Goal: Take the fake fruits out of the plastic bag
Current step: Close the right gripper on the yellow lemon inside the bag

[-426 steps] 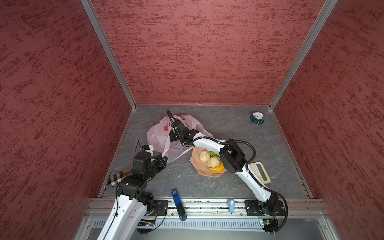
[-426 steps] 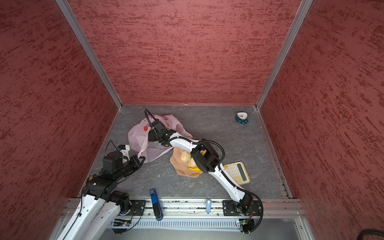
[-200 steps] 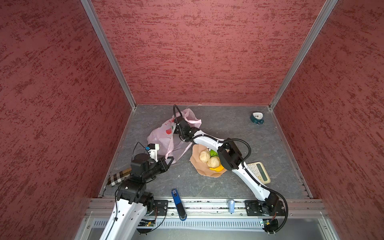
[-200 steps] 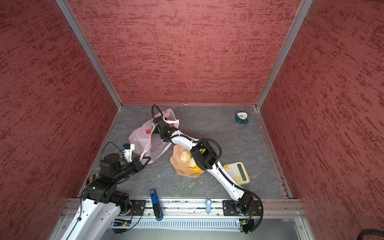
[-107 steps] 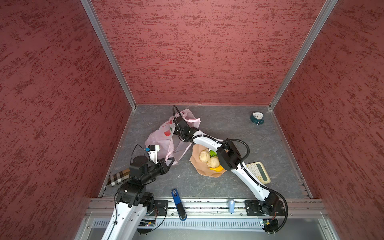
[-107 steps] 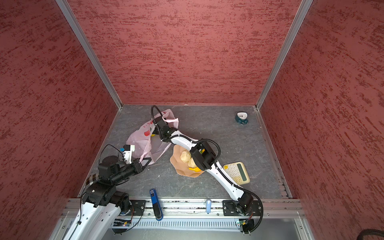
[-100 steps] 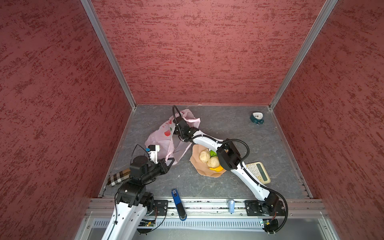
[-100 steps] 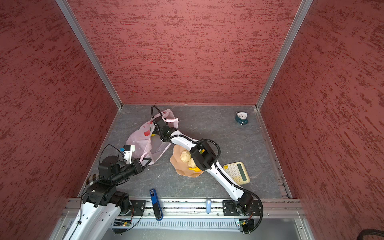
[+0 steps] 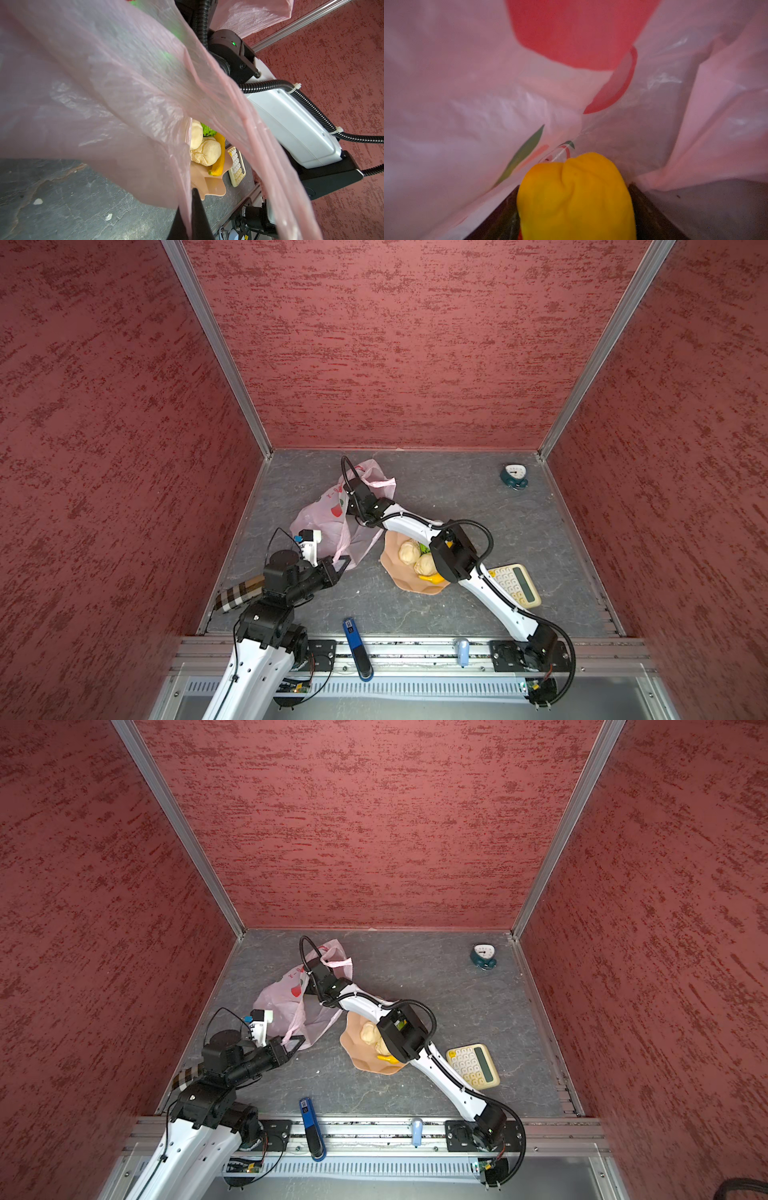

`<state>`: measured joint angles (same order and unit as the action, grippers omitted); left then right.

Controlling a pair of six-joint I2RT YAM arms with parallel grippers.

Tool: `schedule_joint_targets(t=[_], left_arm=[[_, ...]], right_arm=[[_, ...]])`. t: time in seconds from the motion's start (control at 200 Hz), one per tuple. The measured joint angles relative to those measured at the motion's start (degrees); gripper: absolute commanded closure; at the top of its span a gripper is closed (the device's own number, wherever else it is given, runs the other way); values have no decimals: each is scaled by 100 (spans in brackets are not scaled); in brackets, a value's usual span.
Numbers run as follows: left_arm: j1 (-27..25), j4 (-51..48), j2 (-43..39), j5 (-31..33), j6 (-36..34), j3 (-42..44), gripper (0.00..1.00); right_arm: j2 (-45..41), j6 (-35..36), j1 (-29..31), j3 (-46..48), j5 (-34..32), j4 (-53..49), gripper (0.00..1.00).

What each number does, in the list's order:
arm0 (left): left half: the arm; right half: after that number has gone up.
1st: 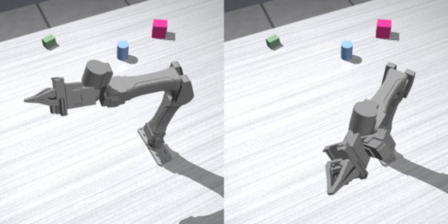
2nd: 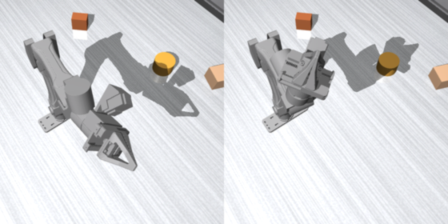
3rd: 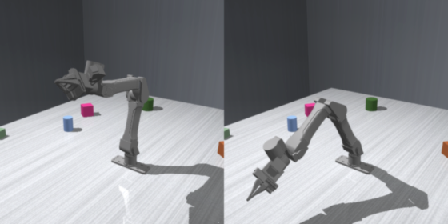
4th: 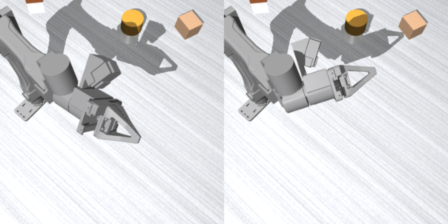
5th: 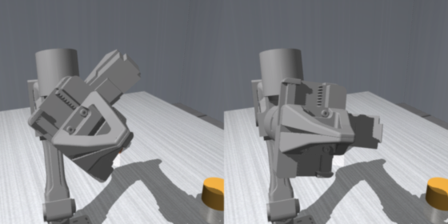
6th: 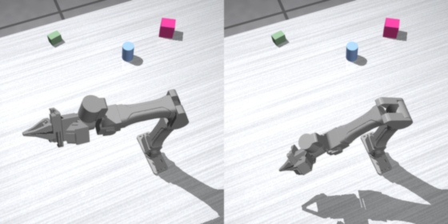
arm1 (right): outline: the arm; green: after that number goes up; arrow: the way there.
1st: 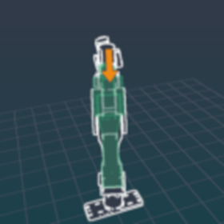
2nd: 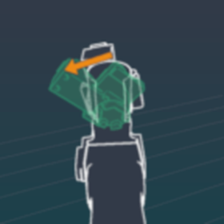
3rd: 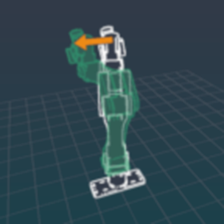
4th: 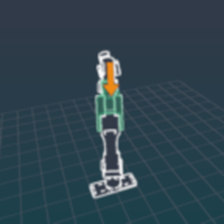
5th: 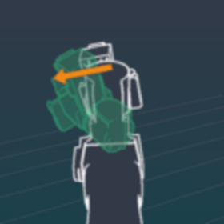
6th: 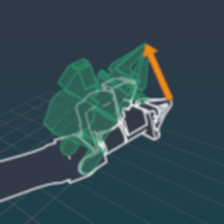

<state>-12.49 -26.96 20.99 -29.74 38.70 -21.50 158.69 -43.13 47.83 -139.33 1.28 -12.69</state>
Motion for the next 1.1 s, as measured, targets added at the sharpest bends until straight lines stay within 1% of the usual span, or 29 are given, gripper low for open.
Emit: schedule_joint_targets(t=[0.215, 0.306, 0.391, 0.626, 0.766, 0.972, 1.097], left_arm=[[0, 15, -7, 0, 2, 17, 94], [0, -4, -42, 4, 2, 17, 94], [0, -9, -76, 7, 2, 17, 94], [0, -144, -37, 57, 9, 17, 94], [0, -378, -20, 201, 105, 15, 94], [0, -654, -361, 575, 361, 26, 94], [0, -721, -422, 820, 516, 61, 94]], right_arm=[[13, -31, 0, -2, 31, 7, 34], [13, -52, 0, -2, 31, 11, 39], [15, -63, 0, -2, 31, 15, 48], [24, -81, 0, -2, 39, 48, 58], [4, -79, 0, 177, 90, 315, 60], [-251, -35, -4, 791, 177, 824, 64], [-330, 13, -4, 960, 251, 949, 66]])
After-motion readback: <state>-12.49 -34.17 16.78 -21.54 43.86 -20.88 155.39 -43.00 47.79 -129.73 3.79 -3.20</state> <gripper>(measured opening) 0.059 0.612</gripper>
